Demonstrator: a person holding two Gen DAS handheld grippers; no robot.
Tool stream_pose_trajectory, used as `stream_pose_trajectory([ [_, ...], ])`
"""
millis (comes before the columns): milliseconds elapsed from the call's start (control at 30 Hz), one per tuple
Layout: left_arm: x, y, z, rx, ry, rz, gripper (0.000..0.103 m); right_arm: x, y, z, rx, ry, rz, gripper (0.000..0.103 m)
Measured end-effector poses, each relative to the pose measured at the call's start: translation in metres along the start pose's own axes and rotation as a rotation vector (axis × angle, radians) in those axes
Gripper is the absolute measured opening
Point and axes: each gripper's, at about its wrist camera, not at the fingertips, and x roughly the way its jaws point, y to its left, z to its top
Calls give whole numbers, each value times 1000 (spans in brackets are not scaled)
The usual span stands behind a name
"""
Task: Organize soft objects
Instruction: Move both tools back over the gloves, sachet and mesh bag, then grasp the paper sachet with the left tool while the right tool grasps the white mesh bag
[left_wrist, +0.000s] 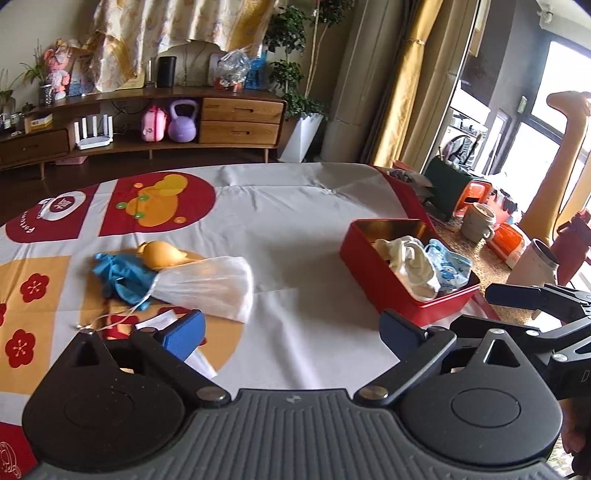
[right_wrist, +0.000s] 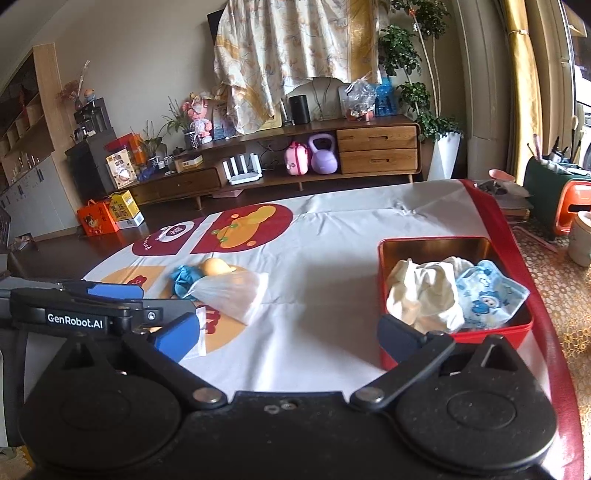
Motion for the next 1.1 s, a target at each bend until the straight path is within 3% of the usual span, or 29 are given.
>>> stream_pose_trajectory([
  [267,-5,42,-13,-99,-9,20,101,23,20,1,-35,31,21,102],
  [567,-4,71,-29,-160,-50,125,101,61,32,2,-30,82,53,102],
  [733,13,75,-42,-143,-38,222,101,87,35,6,-41,116,65,102],
  [933,39,91,-55,-241,7,228,101,123,33,11,-61,162,75,102],
  [1100,63,93,-59,-265,40,279,101,154,30,19,-69,200,82,102],
])
